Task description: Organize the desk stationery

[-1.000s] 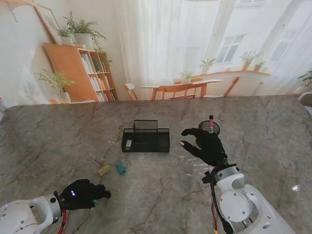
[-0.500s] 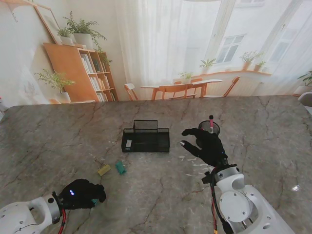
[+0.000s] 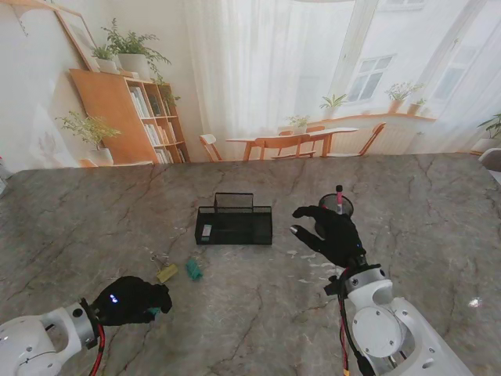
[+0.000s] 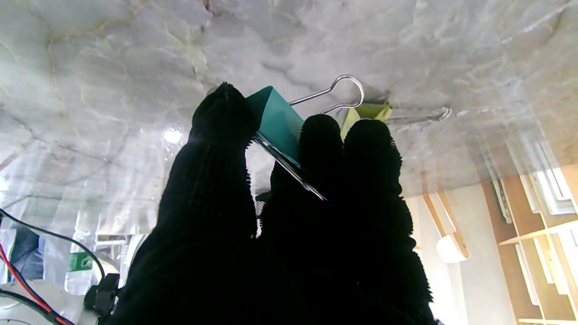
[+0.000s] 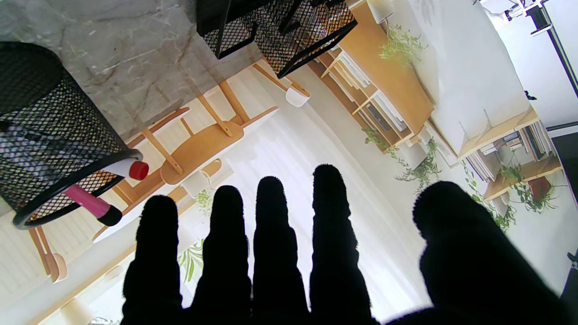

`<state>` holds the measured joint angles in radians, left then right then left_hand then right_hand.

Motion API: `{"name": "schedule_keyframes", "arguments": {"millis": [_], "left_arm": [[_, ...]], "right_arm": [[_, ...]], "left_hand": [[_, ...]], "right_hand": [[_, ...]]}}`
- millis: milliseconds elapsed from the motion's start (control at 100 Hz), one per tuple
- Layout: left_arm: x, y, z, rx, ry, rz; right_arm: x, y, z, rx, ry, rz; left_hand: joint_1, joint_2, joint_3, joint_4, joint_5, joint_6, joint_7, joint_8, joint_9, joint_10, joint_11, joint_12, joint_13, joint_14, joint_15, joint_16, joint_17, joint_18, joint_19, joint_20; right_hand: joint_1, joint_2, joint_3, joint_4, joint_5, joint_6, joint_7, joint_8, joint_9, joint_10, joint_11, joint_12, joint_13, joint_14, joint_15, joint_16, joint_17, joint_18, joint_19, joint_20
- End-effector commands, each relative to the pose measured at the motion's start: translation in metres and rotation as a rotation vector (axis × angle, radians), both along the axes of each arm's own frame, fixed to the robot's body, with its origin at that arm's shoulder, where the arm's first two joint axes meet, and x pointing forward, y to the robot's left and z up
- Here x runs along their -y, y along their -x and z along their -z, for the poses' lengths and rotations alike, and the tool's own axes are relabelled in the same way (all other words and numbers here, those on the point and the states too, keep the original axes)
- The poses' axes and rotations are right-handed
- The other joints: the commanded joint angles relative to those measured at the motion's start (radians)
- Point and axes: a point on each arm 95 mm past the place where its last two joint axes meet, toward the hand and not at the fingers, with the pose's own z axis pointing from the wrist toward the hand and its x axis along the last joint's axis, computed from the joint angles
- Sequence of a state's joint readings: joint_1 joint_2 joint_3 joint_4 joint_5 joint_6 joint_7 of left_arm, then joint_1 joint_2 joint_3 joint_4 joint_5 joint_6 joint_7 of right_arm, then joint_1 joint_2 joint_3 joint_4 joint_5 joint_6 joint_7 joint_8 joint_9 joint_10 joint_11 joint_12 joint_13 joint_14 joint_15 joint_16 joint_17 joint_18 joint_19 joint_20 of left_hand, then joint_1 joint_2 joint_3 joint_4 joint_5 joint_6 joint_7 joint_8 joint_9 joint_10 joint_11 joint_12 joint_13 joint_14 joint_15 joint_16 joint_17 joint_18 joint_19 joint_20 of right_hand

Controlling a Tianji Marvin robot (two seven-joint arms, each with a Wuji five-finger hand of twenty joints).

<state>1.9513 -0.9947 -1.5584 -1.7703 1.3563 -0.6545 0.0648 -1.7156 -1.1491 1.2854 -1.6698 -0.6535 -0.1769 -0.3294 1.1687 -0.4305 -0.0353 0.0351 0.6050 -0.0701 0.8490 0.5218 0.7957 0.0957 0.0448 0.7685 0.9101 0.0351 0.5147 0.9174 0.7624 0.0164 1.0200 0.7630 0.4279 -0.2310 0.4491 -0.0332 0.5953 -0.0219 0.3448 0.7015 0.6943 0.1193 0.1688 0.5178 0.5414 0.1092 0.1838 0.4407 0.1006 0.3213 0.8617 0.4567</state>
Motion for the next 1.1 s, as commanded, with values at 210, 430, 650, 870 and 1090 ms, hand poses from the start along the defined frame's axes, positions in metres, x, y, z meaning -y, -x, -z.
{"name": "schedule_keyframes", "arguments": {"millis": [210, 430, 650, 870, 1090], "left_arm": [[0.009, -0.013, -0.041, 0.093, 0.049, 0.053], [0.019, -0.035, -0.071, 0.172, 0.091, 0.079], [0.037, -0.066, -0.092, 0.223, 0.157, 0.094], [0.059, -0.107, -0.096, 0.221, 0.227, 0.113], [0.085, -0.150, -0.097, 0.201, 0.284, 0.121]], "right_arm": [[0.000, 0.001, 0.001, -0.007, -0.002, -0.001], [0.001, 0.002, 0.000, -0.003, -0.011, 0.008], [0.002, 0.002, 0.000, 0.002, -0.024, 0.017], [0.003, 0.002, -0.001, 0.003, -0.037, 0.024], [0.004, 0.003, -0.001, 0.005, -0.046, 0.031]], "left_hand": [[0.122, 0.066, 0.127, -0.070, 0.015, -0.001, 0.031, -0.020, 0.201, -0.104, 0.166, 0.072, 0.024, -0.013, 0.036, 0.013, 0.034, -0.093, -0.013, 0.060], [0.122, 0.066, 0.128, -0.069, 0.015, -0.002, 0.035, -0.023, 0.201, -0.104, 0.167, 0.073, 0.022, -0.013, 0.040, 0.014, 0.035, -0.094, -0.020, 0.079], [0.122, 0.066, 0.129, -0.070, 0.015, 0.000, 0.037, -0.026, 0.201, -0.103, 0.167, 0.073, 0.021, -0.013, 0.041, 0.014, 0.037, -0.096, -0.024, 0.088], [0.122, 0.067, 0.128, -0.070, 0.012, -0.001, 0.039, -0.029, 0.199, -0.106, 0.167, 0.074, 0.019, -0.014, 0.040, 0.013, 0.036, -0.097, -0.029, 0.095], [0.122, 0.069, 0.130, -0.070, 0.009, -0.001, 0.041, -0.032, 0.196, -0.105, 0.166, 0.074, 0.017, -0.014, 0.040, 0.013, 0.035, -0.097, -0.034, 0.101]], "right_hand": [[0.003, 0.028, -0.037, -0.004, 0.012, -0.008, 0.005, 0.020, 0.000, -0.002, 0.014, 0.015, 0.002, -0.010, 0.000, 0.008, -0.010, -0.014, 0.014, 0.022], [0.004, 0.028, -0.038, -0.004, 0.012, -0.008, 0.005, 0.019, 0.001, -0.002, 0.014, 0.015, 0.002, -0.009, 0.000, 0.008, -0.010, -0.014, 0.014, 0.022], [0.004, 0.028, -0.039, -0.004, 0.016, -0.008, 0.006, 0.019, 0.002, 0.000, 0.014, 0.015, 0.002, -0.010, 0.000, 0.007, -0.009, -0.015, 0.015, 0.022], [0.005, 0.028, -0.039, -0.004, 0.014, -0.009, 0.005, 0.019, 0.001, -0.001, 0.014, 0.014, 0.002, -0.011, -0.001, 0.007, -0.010, -0.016, 0.014, 0.021], [0.004, 0.029, -0.039, -0.004, 0.018, -0.007, 0.007, 0.019, 0.001, 0.000, 0.014, 0.014, 0.003, -0.010, -0.001, 0.007, -0.010, -0.015, 0.014, 0.021]]}}
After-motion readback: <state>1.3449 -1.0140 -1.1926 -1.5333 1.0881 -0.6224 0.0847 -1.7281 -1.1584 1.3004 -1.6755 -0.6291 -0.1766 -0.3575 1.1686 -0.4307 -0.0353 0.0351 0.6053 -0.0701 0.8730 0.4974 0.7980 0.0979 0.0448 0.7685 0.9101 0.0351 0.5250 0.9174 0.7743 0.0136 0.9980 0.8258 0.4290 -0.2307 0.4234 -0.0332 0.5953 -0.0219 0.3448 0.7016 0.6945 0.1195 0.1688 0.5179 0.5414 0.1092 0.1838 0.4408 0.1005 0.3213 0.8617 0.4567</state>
